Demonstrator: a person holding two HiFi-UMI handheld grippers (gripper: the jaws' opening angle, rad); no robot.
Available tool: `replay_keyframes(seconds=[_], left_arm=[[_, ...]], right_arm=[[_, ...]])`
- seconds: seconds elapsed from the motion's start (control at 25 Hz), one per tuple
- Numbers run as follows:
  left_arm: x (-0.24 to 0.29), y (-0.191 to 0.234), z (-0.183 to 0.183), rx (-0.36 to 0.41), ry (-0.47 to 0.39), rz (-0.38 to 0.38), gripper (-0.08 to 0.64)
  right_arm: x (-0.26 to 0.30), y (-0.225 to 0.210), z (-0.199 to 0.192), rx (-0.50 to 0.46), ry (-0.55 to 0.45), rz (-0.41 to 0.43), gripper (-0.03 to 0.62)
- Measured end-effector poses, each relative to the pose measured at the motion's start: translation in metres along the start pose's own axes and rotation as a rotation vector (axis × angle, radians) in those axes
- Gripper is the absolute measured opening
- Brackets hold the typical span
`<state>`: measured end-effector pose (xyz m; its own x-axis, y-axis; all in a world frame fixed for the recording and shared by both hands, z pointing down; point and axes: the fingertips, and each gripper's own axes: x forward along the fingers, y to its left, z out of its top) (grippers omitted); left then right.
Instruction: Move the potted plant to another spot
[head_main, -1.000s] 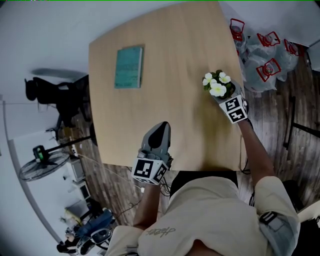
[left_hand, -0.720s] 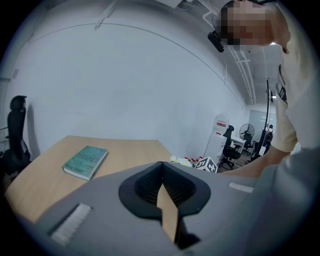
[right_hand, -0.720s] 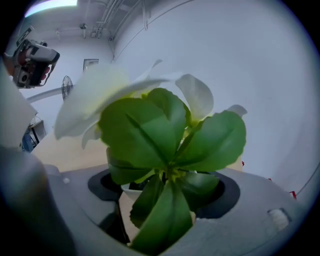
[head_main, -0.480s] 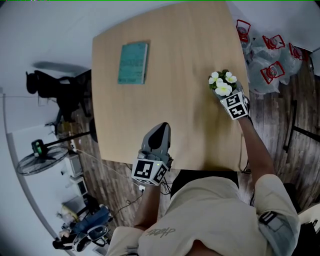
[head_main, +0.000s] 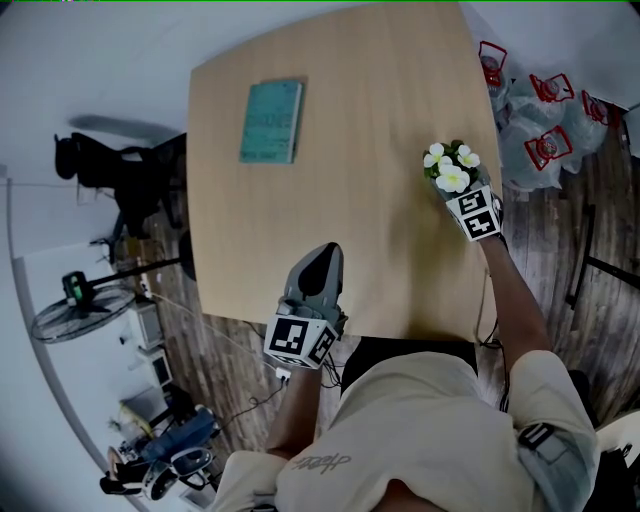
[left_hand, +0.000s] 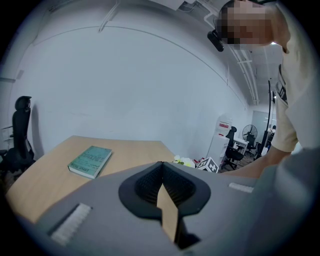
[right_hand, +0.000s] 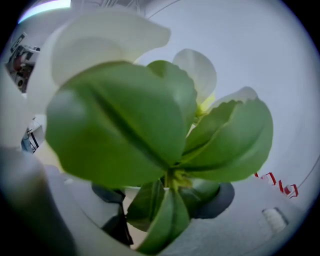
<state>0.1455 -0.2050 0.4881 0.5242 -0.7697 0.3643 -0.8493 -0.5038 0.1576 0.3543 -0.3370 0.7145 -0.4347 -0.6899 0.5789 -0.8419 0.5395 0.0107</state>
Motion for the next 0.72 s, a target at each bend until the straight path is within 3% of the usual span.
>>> replay_keyframes(seconds=[0.72], left_arm=[[-0.017, -0.014, 0.008, 0.05, -0.04, -0.025, 0.02]], right_arm=[[-0.072, -0.004, 0.012, -0.007, -0.061, -0.081, 0.339]])
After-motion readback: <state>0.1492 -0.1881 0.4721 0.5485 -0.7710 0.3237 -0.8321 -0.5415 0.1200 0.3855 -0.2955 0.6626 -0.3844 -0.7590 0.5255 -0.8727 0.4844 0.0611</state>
